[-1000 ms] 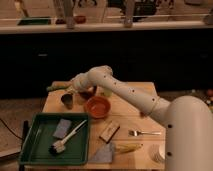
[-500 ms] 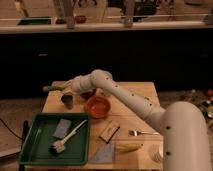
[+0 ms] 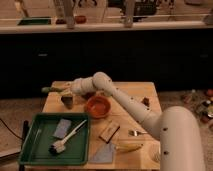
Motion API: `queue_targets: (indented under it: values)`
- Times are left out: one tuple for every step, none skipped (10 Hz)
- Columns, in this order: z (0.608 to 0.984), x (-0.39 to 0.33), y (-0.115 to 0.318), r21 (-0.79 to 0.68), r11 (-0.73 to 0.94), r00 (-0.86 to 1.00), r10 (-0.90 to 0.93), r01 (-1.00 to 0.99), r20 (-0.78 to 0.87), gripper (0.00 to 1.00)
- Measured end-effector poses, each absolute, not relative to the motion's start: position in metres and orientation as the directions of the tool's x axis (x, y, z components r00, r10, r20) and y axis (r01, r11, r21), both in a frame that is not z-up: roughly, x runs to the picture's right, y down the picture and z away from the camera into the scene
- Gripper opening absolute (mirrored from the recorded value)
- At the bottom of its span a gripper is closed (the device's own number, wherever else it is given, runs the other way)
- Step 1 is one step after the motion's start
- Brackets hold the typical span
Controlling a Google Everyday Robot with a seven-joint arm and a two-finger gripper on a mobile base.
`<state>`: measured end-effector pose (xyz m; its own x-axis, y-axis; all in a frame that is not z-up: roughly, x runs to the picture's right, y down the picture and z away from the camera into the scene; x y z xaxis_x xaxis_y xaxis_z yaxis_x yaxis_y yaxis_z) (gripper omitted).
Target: Place pepper in metal cup
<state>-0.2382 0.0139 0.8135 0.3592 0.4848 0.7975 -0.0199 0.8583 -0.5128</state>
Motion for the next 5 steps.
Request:
queue_targets:
  values:
    - [0.8157, -0.2380, 0.0150, -0.519, 0.854, 0.348, 0.493, -0.020, 0.797, 0.00]
    - [0.8181, -0.2379, 0.0158, -0.526, 0.850, 0.339, 0.501, -0.020, 0.797, 0.00]
    - [0.8203, -0.2384, 0.0170, -0.532, 0.847, 0.331, 0.507, -0.019, 0.795, 0.00]
    - [0.8218, -0.2393, 0.0175, -0.537, 0.844, 0.325, 0.513, -0.020, 0.795, 0.00]
    - [0.8249, -0.2392, 0.0183, -0.544, 0.839, 0.315, 0.522, -0.023, 0.793, 0.00]
